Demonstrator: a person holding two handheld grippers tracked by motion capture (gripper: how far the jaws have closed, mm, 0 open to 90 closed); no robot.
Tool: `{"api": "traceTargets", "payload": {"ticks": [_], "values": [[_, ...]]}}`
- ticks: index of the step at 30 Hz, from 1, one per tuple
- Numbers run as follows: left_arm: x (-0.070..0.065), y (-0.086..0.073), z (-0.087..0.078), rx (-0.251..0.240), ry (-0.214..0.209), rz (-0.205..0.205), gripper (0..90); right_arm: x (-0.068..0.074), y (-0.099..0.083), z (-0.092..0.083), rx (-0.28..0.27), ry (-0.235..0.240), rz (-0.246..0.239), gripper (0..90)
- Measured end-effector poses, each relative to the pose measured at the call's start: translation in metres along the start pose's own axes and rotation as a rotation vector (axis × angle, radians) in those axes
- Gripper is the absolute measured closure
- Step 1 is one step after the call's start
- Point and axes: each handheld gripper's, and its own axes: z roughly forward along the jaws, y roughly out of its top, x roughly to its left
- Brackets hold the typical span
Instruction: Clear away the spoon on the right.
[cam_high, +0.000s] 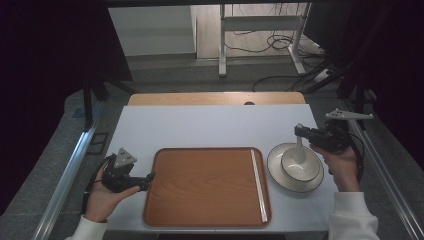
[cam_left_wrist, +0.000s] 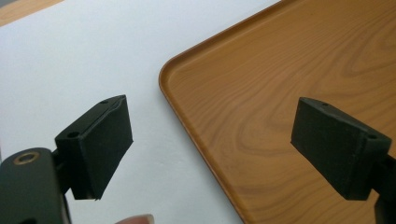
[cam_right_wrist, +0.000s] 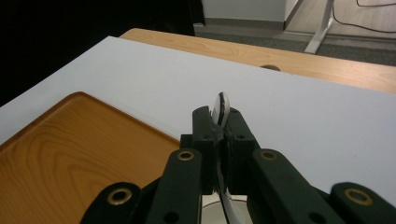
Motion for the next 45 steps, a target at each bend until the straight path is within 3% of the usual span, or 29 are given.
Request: {"api": "traceTargets", "payload": {"ticks": [13, 28, 45], "values": [[-0.002, 0.0, 0.001, -0.009, 0.003, 0.002, 12.3, 0.026, 0.009, 0.001, -0.015, 0.067, -0.062, 85.6], [-0.001, 0.0, 0.001, -0.003, 0.001, 0.004, 12.3, 0.061, 0.011, 0.022, 0.06, 0.133, -0.14, 85.6], [-0.001, 0.0, 0.0, -0.004, 0.002, 0.006, 12.2, 0.089, 0.004, 0.047, 0.149, 0.189, -0.202, 85.6]]}}
